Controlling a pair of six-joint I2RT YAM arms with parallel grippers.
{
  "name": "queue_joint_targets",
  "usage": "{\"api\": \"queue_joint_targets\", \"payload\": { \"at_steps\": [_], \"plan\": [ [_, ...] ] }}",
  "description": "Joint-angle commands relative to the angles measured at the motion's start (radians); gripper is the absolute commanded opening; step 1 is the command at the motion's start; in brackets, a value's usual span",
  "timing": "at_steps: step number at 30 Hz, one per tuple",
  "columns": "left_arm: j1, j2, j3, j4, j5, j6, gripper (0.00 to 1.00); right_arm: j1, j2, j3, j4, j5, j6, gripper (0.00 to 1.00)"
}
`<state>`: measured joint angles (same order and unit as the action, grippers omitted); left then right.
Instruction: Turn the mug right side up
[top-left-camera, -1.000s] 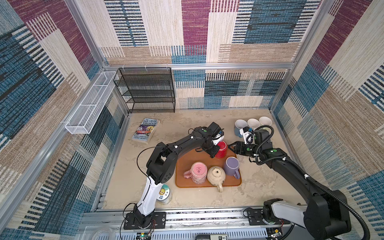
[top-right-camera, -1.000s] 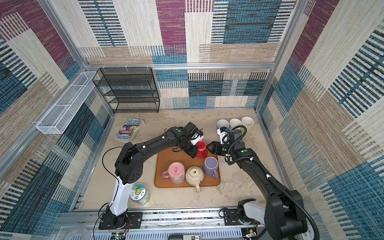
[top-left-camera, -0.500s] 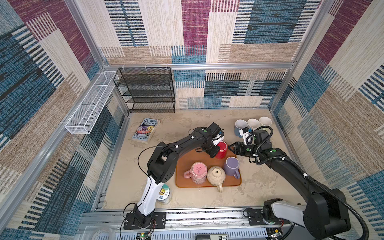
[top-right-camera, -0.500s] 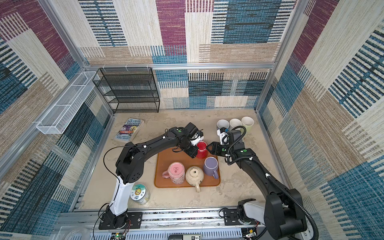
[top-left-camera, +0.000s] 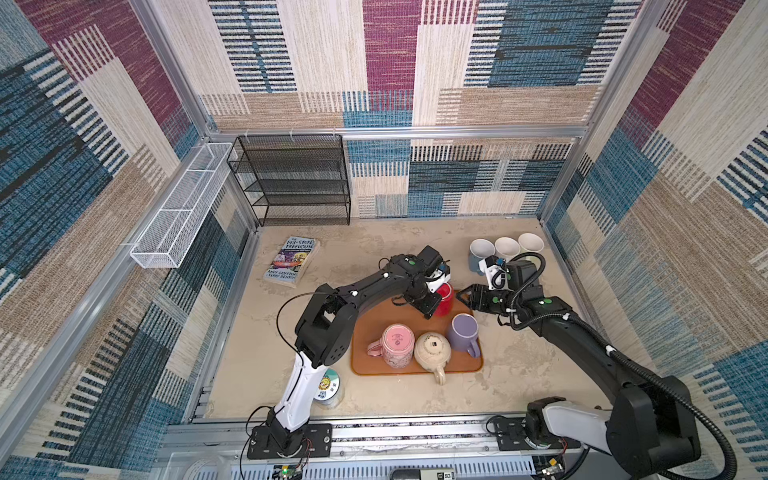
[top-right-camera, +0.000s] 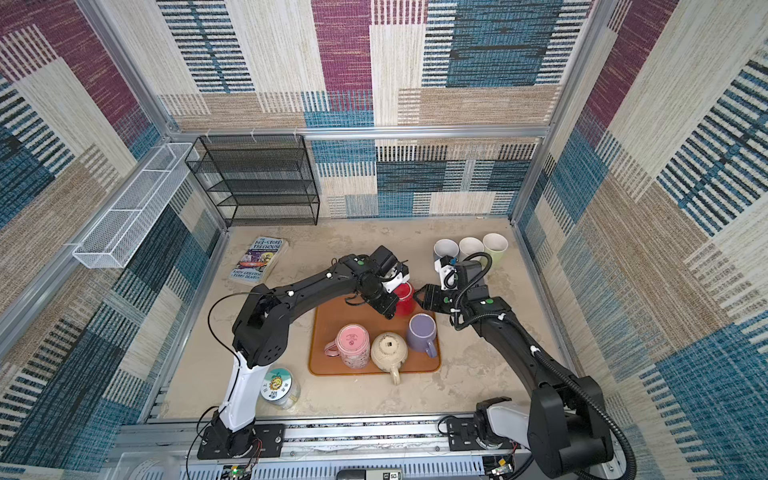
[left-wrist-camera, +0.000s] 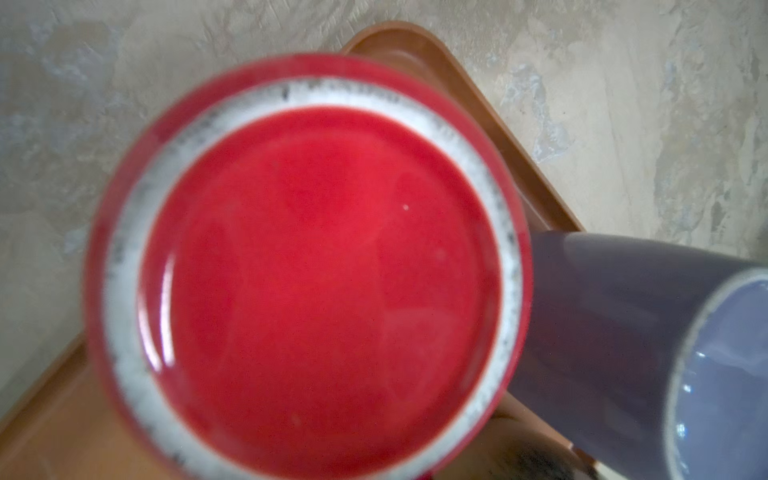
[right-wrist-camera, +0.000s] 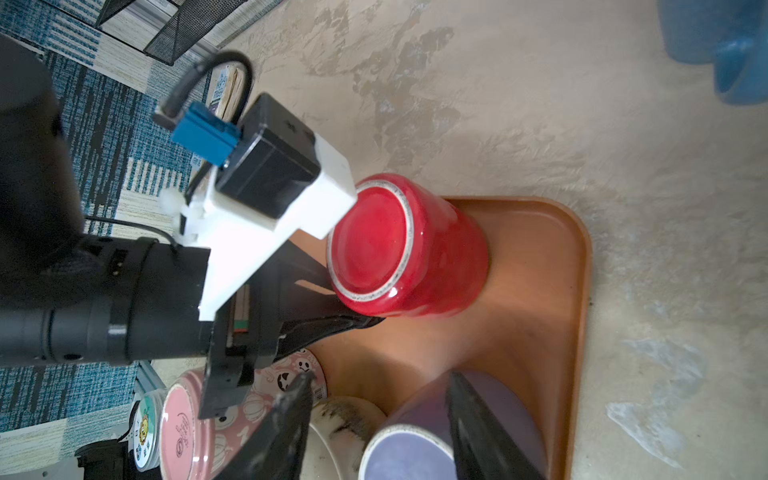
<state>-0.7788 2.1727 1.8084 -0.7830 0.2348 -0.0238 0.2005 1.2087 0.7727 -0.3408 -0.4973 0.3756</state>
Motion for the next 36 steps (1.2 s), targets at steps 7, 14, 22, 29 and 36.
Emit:
{"api": "queue_joint_targets", "payload": {
  "at_steps": [7, 14, 22, 29, 36],
  "plan": [
    [0.003, -0.018, 0.005, 0.007, -0.032, -0.013, 0.00, 0.000, -0.008, -0.005, 0.022, -0.002, -0.004, 0.55],
    [0.004, -0.077, 0.004, 0.007, -0.068, -0.025, 0.00, 0.000, -0.018, -0.005, 0.029, -0.004, -0.006, 0.54],
    [0.020, -0.198, -0.044, 0.073, -0.036, -0.026, 0.00, 0.000, -0.069, -0.028, 0.087, -0.060, -0.017, 0.56],
    [0.067, -0.335, -0.124, 0.183, 0.101, -0.075, 0.00, -0.002, -0.131, -0.116, 0.277, -0.255, 0.020, 0.58],
    [0.125, -0.471, -0.215, 0.328, 0.276, -0.139, 0.00, 0.000, -0.136, -0.201, 0.520, -0.441, 0.131, 0.61]
  ]
}}
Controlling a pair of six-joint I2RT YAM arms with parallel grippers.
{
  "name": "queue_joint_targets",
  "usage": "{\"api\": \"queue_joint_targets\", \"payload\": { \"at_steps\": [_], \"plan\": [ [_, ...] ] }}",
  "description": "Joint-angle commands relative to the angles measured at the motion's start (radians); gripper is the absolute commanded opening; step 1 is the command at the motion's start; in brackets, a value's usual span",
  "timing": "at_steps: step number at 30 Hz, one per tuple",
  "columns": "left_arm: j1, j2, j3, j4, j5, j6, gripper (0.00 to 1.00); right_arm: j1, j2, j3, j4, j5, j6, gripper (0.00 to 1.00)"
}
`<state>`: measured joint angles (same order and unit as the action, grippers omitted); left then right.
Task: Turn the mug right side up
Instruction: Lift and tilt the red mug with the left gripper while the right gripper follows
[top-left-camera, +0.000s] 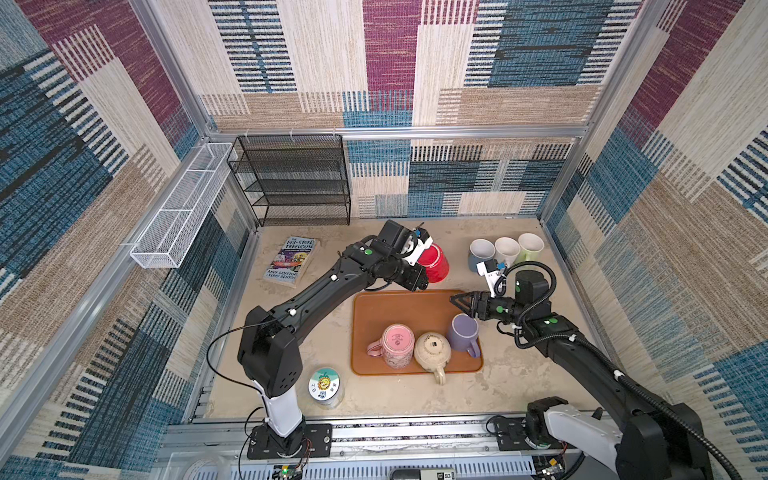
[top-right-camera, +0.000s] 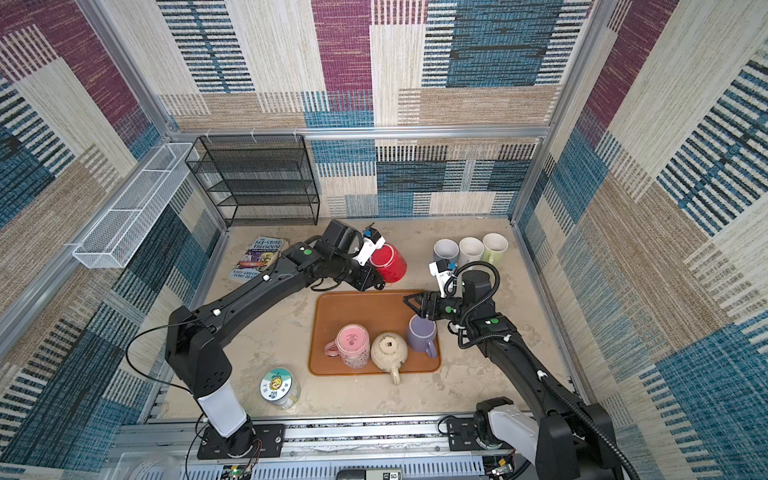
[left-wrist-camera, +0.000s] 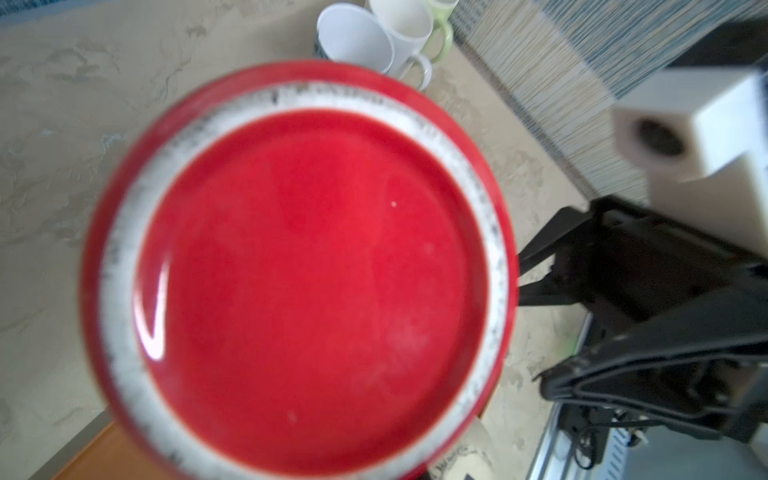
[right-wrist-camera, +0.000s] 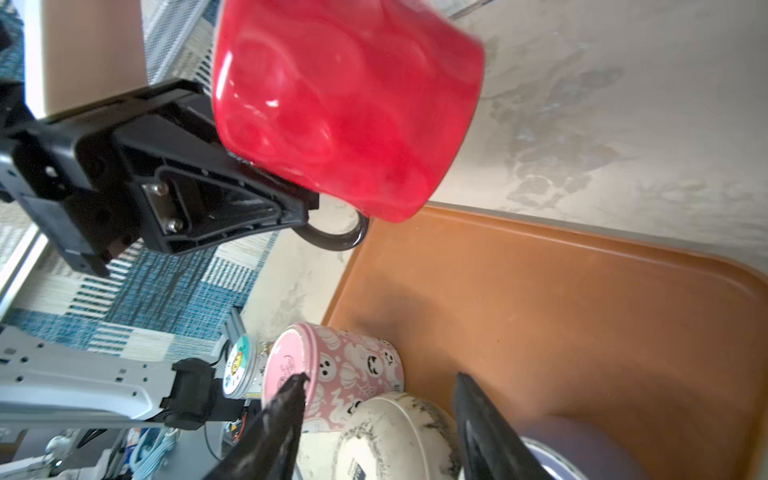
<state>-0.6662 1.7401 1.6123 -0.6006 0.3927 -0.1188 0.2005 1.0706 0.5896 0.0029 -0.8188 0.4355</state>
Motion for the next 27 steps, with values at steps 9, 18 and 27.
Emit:
{"api": "queue_joint_targets", "payload": {
  "at_steps": [9, 18, 27],
  "plan": [
    [0.068, -0.161, -0.127, 0.335, 0.301, -0.142, 0.00, -0.001, 0.027, -0.126, 0.698, -0.232, 0.362, 0.62],
    [0.137, -0.231, -0.267, 0.651, 0.463, -0.335, 0.00, -0.001, 0.179, -0.132, 1.210, -0.252, 0.684, 0.62],
    [0.162, -0.235, -0.317, 0.874, 0.535, -0.471, 0.00, 0.003, 0.409, -0.044, 1.618, -0.219, 1.002, 0.61]
  ]
}}
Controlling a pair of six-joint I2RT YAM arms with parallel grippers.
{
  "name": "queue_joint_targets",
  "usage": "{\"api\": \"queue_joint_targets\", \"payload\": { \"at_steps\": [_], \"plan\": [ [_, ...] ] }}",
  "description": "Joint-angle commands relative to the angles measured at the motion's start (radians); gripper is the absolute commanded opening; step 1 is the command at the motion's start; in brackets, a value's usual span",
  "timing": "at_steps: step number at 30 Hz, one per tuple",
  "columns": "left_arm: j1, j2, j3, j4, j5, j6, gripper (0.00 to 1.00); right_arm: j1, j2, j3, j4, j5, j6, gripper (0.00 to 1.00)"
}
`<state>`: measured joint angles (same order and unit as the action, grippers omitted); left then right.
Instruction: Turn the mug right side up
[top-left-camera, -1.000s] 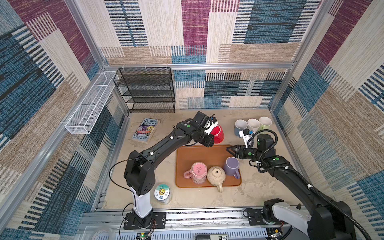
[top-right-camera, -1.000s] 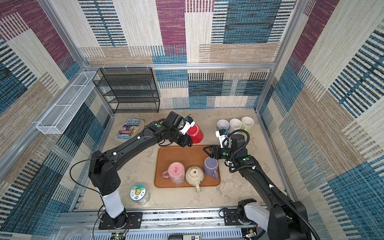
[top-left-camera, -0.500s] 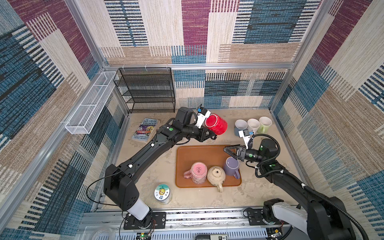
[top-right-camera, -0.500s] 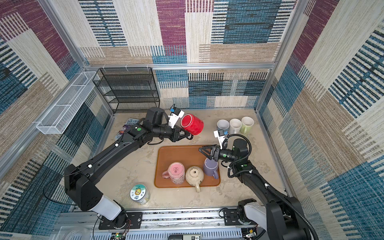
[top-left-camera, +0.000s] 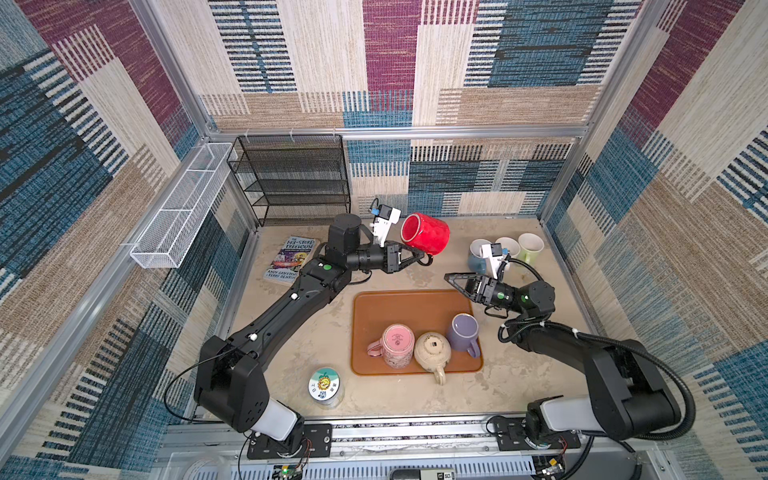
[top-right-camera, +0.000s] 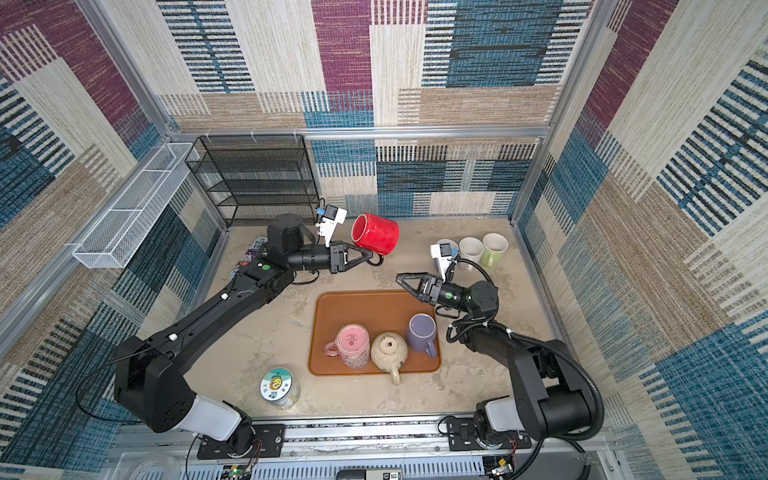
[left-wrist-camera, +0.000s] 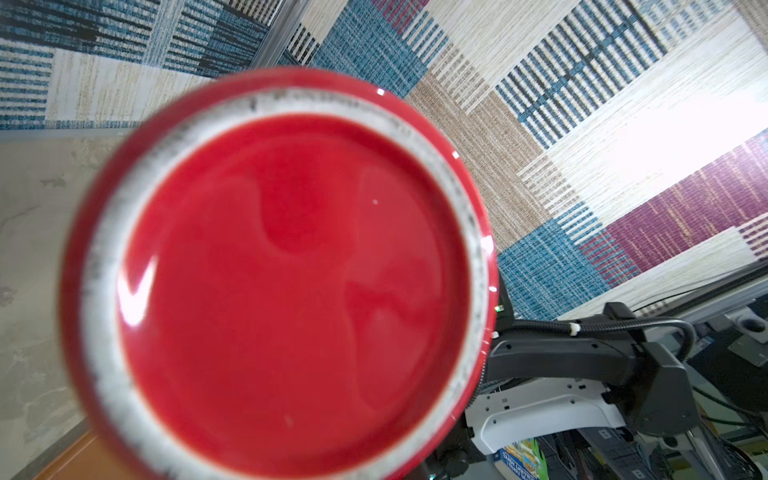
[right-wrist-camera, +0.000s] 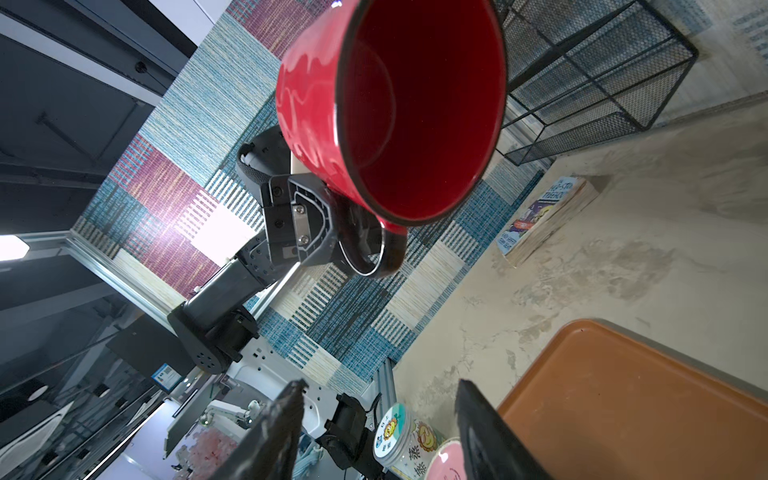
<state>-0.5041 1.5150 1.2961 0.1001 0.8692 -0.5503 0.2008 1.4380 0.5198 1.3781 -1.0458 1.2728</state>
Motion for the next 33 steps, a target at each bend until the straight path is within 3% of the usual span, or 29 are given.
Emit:
{"api": "queue_joint_targets", "payload": {
  "at_steps": [1, 13, 33],
  "plan": [
    [-0.001, -0.011, -0.002, 0.182, 0.060, -0.043, 0.00, 0.007, 0.067, 0.043, 0.274, 0.009, 0.190, 0.61],
    [0.005, 0.012, -0.018, 0.282, 0.074, -0.087, 0.00, 0.078, 0.210, 0.208, 0.359, 0.048, 0.277, 0.60],
    [0.032, 0.079, -0.010, 0.366, 0.073, -0.184, 0.00, 0.082, 0.181, 0.248, 0.403, 0.052, 0.301, 0.52]
  ]
}}
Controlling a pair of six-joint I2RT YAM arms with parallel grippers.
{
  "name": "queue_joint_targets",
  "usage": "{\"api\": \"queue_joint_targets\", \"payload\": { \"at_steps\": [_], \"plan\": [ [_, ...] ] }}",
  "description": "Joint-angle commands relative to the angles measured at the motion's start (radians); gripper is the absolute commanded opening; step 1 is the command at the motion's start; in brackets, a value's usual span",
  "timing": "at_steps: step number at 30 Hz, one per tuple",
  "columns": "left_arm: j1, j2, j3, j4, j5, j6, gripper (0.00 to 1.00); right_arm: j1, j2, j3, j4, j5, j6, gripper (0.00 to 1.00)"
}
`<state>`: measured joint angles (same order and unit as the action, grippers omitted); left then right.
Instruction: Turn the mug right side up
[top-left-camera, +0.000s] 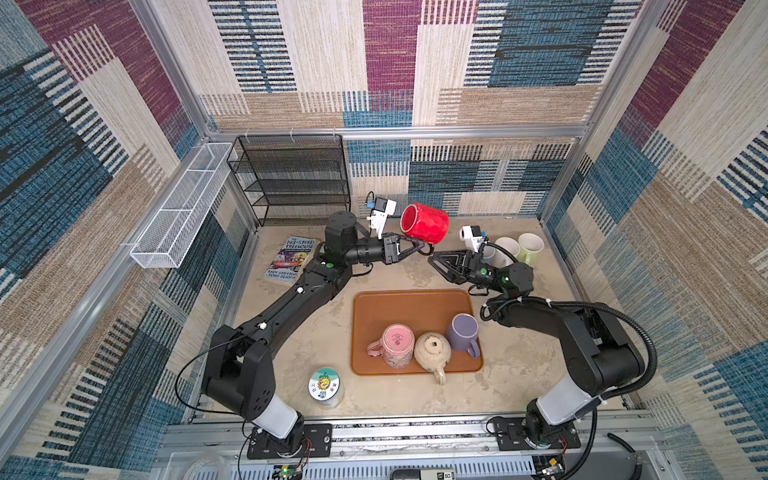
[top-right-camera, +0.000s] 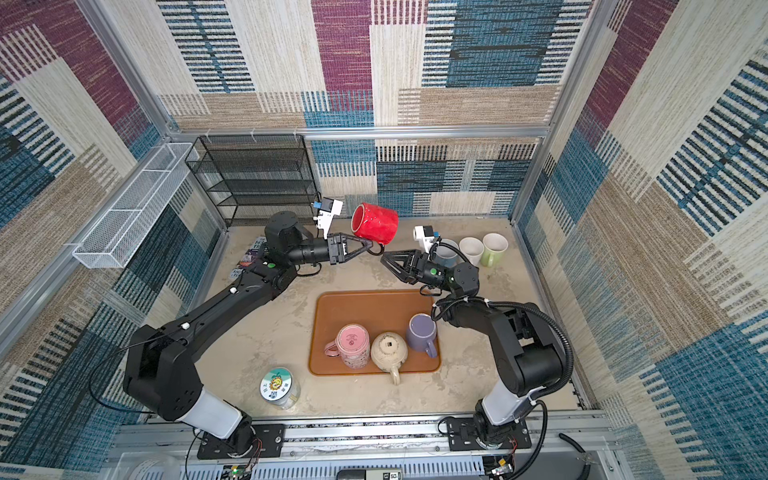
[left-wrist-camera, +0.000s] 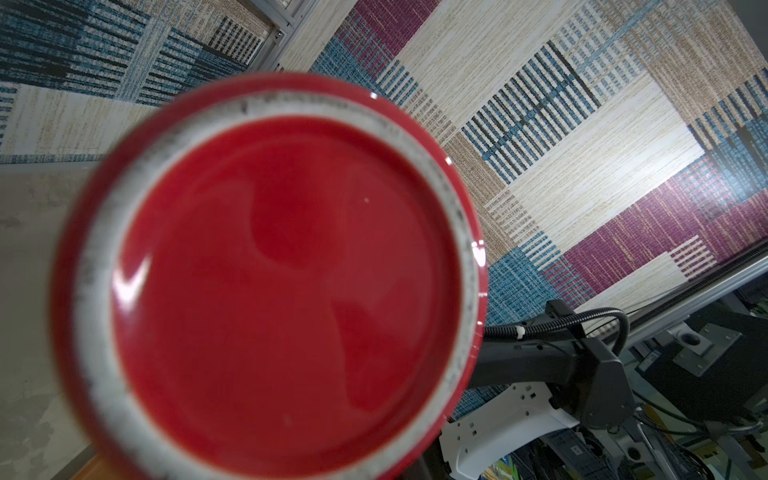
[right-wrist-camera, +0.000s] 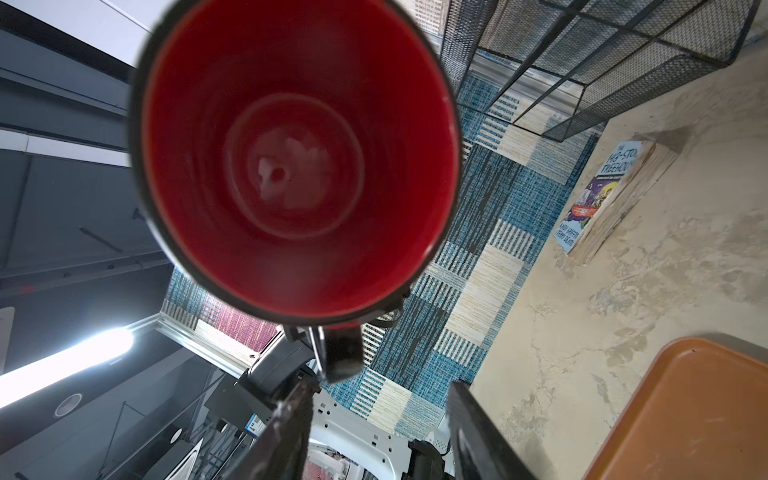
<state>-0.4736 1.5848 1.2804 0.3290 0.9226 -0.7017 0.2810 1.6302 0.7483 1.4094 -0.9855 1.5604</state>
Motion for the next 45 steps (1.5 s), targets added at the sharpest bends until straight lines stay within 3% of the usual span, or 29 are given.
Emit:
{"api": "queue_joint_targets", "payload": {
  "at_steps": [1, 5, 18, 31, 35, 38, 45],
  "plan": [
    [0.001, 0.015, 0.005, 0.157, 0.025, -0.051, 0.00, 0.004, -0.010, 0.030, 0.366, -0.008, 0.014, 0.50],
    [0.001, 0.035, -0.002, 0.245, 0.040, -0.126, 0.00, 0.017, 0.013, 0.084, 0.365, -0.001, 0.023, 0.44],
    [-0.001, 0.004, -0.037, 0.251, 0.051, -0.128, 0.00, 0.023, 0.066, 0.180, 0.376, 0.034, 0.023, 0.36],
    [-0.001, 0.036, -0.077, 0.399, 0.069, -0.226, 0.00, 0.025, 0.113, 0.231, 0.432, 0.092, 0.030, 0.25],
    [-0.002, 0.051, -0.090, 0.440, 0.068, -0.252, 0.00, 0.025, 0.117, 0.246, 0.433, 0.103, 0.032, 0.11],
    [-0.002, 0.055, -0.103, 0.444, 0.065, -0.246, 0.00, 0.025, 0.118, 0.252, 0.436, 0.108, 0.033, 0.00],
    [-0.001, 0.056, -0.095, 0.335, 0.060, -0.157, 0.01, 0.025, 0.088, 0.229, 0.402, 0.101, 0.015, 0.00]
  ]
}}
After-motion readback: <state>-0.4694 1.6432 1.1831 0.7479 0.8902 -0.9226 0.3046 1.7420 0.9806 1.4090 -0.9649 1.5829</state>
